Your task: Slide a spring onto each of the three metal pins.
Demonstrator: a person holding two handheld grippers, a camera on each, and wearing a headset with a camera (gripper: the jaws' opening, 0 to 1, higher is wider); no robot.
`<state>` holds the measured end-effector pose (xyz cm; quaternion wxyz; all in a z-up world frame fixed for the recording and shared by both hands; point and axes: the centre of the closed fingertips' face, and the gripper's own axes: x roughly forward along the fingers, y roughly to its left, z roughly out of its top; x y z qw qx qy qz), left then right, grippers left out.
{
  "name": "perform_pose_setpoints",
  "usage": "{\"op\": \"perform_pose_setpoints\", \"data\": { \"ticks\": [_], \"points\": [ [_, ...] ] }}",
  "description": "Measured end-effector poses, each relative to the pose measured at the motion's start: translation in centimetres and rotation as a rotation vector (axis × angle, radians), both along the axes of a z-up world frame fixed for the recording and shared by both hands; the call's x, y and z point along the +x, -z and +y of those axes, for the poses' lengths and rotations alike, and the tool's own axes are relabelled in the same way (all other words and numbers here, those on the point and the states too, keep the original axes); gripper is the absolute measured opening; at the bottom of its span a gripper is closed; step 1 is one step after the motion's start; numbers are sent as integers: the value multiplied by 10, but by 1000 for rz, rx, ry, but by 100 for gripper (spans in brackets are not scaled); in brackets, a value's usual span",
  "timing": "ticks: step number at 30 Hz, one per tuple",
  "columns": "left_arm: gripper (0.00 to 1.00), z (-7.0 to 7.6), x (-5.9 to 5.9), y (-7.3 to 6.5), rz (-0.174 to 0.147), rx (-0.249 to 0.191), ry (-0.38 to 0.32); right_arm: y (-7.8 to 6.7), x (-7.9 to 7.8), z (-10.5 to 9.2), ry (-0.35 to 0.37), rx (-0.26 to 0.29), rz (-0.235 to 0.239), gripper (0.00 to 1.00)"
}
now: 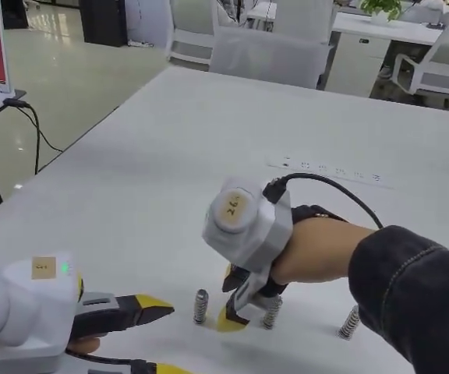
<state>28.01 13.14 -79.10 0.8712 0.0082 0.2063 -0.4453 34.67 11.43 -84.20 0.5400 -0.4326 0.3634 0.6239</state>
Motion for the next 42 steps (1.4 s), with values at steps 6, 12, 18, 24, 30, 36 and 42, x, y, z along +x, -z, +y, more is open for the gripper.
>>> {"op": "perform_pose_setpoints", "data": {
  "ticks": [6,12,18,24,30,36,42],
  "points": [
    [48,-1,0,0,2,1,3,-1,4,-11,36,12,-8,36],
    [48,-1,0,1,3,4,7,-3,10,-20,64,25,-22,39],
    [48,-2,1,2,4,6,10,-5,14,-29,93,40,-31,40],
    [48,-2,2,1,2,10,12,-8,17,-40,125,53,-41,43],
    [49,-2,4,0,-1,13,11,-7,18,-49,154,65,-46,44],
    [49,-2,5,-1,-2,15,12,-10,18,-56,184,82,-50,45],
    [50,-2,7,-2,-3,17,15,-13,16,-63,205,99,-55,46]
  ]
}}
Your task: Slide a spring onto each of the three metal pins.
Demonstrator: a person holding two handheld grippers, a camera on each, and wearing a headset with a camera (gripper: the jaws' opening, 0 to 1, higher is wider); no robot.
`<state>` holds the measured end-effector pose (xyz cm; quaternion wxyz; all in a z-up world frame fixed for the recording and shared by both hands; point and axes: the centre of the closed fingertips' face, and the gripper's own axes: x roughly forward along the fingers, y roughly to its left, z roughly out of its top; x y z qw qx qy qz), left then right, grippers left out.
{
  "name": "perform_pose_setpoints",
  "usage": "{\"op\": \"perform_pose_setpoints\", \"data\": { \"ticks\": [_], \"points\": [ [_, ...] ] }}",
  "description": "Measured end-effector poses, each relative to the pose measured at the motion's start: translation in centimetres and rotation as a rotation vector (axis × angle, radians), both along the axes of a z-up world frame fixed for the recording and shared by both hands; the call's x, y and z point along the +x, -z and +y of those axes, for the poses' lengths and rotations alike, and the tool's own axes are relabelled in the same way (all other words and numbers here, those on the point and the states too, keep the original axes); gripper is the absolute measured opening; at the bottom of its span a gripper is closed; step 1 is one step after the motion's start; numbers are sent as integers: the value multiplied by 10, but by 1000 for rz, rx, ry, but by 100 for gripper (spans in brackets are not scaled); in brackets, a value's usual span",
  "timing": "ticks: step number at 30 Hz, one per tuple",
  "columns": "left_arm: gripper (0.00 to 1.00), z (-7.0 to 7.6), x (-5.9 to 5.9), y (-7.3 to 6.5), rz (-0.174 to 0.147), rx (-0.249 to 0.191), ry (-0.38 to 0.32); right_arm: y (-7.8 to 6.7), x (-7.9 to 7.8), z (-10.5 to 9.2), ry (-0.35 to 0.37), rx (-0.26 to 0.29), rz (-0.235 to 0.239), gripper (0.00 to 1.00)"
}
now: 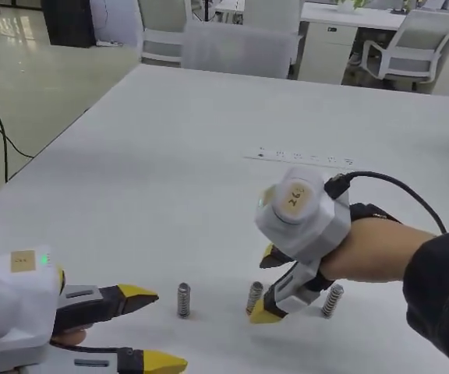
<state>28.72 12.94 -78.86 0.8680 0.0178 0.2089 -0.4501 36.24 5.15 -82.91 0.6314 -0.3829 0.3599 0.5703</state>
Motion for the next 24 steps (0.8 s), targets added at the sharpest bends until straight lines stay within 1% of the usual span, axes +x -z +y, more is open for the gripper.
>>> {"op": "perform_pose_setpoints", "data": {
  "ticks": [3,9,15,18,24],
  "points": [
    [50,0,0,0,0,1,3,-2,-2,-4,18,20,6,46],
    [51,-2,1,0,0,1,11,-3,-6,-12,43,33,5,46],
    [51,-3,1,-1,1,-1,15,-4,-11,-17,59,46,7,46],
    [51,-2,1,-2,1,-2,15,-7,-16,-17,75,75,21,46],
    [52,-2,2,-2,2,-4,16,-10,-23,-25,90,88,16,46]
  ]
}}
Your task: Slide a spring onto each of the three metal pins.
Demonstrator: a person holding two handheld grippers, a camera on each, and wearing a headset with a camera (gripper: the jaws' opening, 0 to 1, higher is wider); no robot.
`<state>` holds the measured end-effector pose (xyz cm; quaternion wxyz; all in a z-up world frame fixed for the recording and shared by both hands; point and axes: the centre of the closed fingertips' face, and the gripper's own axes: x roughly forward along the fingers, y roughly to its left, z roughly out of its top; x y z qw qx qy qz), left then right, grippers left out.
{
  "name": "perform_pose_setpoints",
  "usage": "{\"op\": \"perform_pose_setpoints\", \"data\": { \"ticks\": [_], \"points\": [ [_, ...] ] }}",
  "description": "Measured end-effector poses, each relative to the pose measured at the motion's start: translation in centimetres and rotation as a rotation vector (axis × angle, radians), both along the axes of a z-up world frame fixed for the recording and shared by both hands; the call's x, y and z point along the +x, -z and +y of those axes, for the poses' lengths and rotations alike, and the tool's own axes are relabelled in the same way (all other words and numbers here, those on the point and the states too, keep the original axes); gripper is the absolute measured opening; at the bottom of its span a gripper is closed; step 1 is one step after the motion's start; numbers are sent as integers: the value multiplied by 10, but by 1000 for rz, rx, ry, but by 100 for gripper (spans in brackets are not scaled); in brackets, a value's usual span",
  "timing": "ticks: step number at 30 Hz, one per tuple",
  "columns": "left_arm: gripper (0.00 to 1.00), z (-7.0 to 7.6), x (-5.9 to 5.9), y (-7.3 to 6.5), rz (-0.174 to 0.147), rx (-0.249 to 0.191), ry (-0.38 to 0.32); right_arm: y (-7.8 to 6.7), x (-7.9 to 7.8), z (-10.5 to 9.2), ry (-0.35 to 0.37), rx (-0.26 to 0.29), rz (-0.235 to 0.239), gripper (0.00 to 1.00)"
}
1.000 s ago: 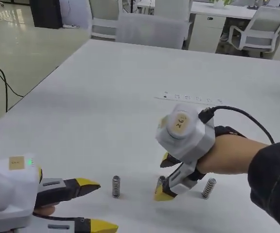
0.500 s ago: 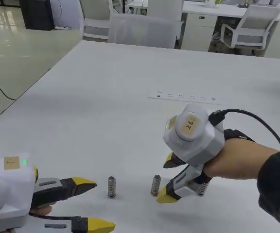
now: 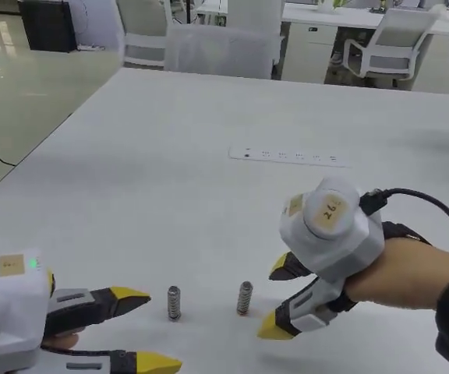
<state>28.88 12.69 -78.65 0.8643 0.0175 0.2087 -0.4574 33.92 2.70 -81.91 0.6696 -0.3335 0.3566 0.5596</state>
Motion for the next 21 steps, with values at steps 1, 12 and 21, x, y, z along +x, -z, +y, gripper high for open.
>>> {"op": "perform_pose_setpoints", "data": {
  "ticks": [1,12,21],
  "points": [
    [52,0,0,0,0,0,1,0,-1,-1,3,3,0,46],
    [53,0,-1,-1,2,-1,2,-3,-14,-13,37,37,8,46],
    [54,-1,-1,0,6,-1,4,-7,-21,-25,81,67,8,46]
  ]
}}
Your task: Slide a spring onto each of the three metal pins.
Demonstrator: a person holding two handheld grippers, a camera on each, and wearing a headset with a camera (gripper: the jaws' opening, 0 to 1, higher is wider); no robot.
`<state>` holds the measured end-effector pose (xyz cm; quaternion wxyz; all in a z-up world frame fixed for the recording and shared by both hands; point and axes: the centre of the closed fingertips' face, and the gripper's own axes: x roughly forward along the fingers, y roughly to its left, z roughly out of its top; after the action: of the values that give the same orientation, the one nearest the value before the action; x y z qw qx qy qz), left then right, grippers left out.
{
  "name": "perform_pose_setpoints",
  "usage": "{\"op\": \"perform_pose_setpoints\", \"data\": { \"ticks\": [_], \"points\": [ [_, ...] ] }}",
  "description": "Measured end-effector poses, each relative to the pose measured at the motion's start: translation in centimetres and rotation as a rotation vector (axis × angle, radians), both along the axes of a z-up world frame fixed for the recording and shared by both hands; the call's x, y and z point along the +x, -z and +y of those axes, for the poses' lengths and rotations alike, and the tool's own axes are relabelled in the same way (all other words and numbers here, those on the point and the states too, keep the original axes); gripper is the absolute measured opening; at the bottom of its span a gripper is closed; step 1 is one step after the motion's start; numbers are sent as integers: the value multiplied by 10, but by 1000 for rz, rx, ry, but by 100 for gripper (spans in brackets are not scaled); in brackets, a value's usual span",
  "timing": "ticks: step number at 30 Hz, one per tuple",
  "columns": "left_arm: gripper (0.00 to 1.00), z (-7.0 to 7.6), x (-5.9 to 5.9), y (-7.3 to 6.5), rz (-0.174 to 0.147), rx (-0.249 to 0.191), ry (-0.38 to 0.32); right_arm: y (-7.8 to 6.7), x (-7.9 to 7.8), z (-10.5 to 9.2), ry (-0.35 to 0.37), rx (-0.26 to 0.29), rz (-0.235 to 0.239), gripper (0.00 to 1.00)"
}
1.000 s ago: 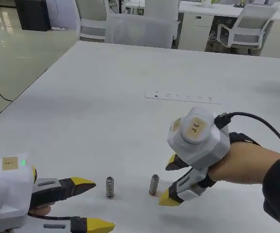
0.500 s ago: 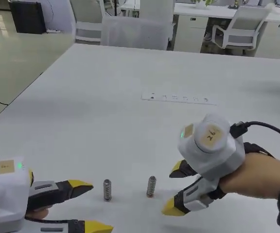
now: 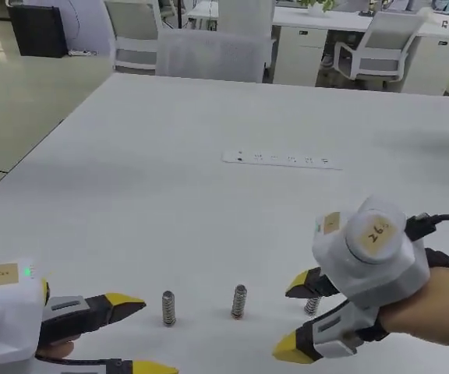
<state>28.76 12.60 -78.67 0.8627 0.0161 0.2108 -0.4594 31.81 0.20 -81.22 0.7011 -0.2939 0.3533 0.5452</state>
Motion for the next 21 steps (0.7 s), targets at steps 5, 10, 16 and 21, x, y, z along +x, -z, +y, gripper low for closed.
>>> {"op": "perform_pose_setpoints", "data": {
  "ticks": [5,10,16,21],
  "points": [
    [54,0,0,-1,-2,0,-2,1,-5,-8,22,8,2,46],
    [55,0,0,-1,-2,0,-3,0,-6,-16,50,18,1,46],
    [55,0,0,-1,-1,0,-5,-3,-2,-31,96,27,-7,46],
    [56,-1,1,-1,-1,1,-6,-5,2,-41,128,35,-13,46]
  ]
}}
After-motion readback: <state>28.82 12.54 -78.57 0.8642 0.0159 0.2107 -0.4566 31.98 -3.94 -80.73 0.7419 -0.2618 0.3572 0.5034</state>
